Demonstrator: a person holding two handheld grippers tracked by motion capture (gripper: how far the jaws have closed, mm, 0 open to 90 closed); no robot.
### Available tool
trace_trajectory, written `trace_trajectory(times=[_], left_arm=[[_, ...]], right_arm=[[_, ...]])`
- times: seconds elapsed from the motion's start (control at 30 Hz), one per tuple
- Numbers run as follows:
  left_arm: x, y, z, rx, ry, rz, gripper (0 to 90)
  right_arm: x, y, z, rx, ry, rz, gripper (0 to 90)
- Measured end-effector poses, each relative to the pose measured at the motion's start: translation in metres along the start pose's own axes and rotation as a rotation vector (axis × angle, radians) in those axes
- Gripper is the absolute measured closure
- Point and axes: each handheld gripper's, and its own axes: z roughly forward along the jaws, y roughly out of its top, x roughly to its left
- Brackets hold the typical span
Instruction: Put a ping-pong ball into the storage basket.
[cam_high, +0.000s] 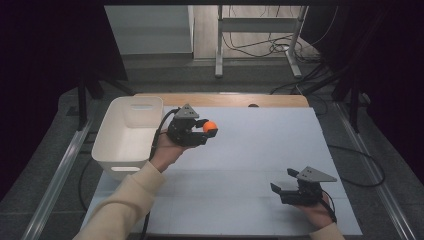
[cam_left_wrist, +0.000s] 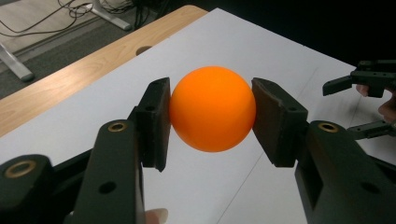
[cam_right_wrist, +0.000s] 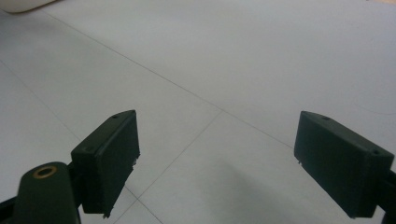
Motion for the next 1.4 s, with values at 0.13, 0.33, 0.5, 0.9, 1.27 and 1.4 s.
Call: trace_trajectory(times=[0.13,0.33,0.5,0.9,1.27,1.4], left_arm=[[0.002,0.002,-0.004,-0.006,0.012,0.000,50.3],[0.007,0.005,-0.009,-0.020,0.025,-0.007,50.3],[0.012,0.007,-0.014,-0.027,0.040,-0.012,50.3],[0.024,0.008,-0.029,-0.046,0.086,-0.030,50.3],[0.035,0.006,-0.042,-0.054,0.126,-0.053,50.3],[0.040,0.004,-0.047,-0.055,0.141,-0.062,50.3]], right_arm=[[0.000,0.000,0.000,0.001,0.000,0.000,14.6],[0.000,0.000,0.000,0.003,0.002,0.001,14.5],[0.000,0.000,0.000,0.004,0.001,0.003,14.5],[0.000,0.000,0.000,0.003,0.001,0.004,14.6],[0.000,0.000,0.001,0.004,0.001,0.003,14.5],[0.000,0.000,0.001,0.004,0.001,0.003,14.6]])
